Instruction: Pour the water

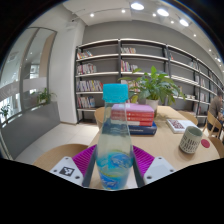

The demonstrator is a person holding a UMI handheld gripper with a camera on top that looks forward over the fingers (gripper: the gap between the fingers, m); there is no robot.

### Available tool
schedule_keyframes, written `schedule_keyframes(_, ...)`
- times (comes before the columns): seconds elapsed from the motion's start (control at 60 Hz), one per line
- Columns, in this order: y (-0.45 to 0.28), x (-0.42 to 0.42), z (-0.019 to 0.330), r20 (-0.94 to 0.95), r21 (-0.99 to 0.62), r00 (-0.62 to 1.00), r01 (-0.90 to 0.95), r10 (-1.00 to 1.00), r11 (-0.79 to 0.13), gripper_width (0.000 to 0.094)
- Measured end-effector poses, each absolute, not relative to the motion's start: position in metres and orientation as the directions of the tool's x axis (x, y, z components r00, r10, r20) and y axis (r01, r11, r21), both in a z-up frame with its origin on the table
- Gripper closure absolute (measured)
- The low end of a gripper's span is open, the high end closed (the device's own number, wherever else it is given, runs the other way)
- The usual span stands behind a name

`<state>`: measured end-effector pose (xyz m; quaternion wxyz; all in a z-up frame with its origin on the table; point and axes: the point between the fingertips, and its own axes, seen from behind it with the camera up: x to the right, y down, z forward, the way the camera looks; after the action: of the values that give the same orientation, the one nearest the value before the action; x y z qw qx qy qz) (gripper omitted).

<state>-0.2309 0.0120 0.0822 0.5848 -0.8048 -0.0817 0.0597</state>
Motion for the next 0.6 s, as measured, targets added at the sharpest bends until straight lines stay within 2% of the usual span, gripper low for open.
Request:
schedule_keyframes(0.033,0.011,-0.233,0.088,0.005,-0.960,0.979,0.062,0.205,-0.274,0.0359)
schedule_keyframes(0.167,0.013,-0.235,0.094,-0.041,-0.981,0.970,0.007,0.241,-0.194,0.0471)
schedule_keyframes(0.267,0.014,-0.232,0.100,-0.122,-0.983,0.961,-0.082,0.248,-0.167,0.0551)
schedule_keyframes(0.433,0.020,-0.225,0.107,-0.217,-0.970,0.935,-0.173,0.281,-0.173,0.0552)
schedule_keyframes(0.6,0.041,-0.189,0.151,-0.444,-0.893,0.851,-0.392,0.281,-0.222,0.0553)
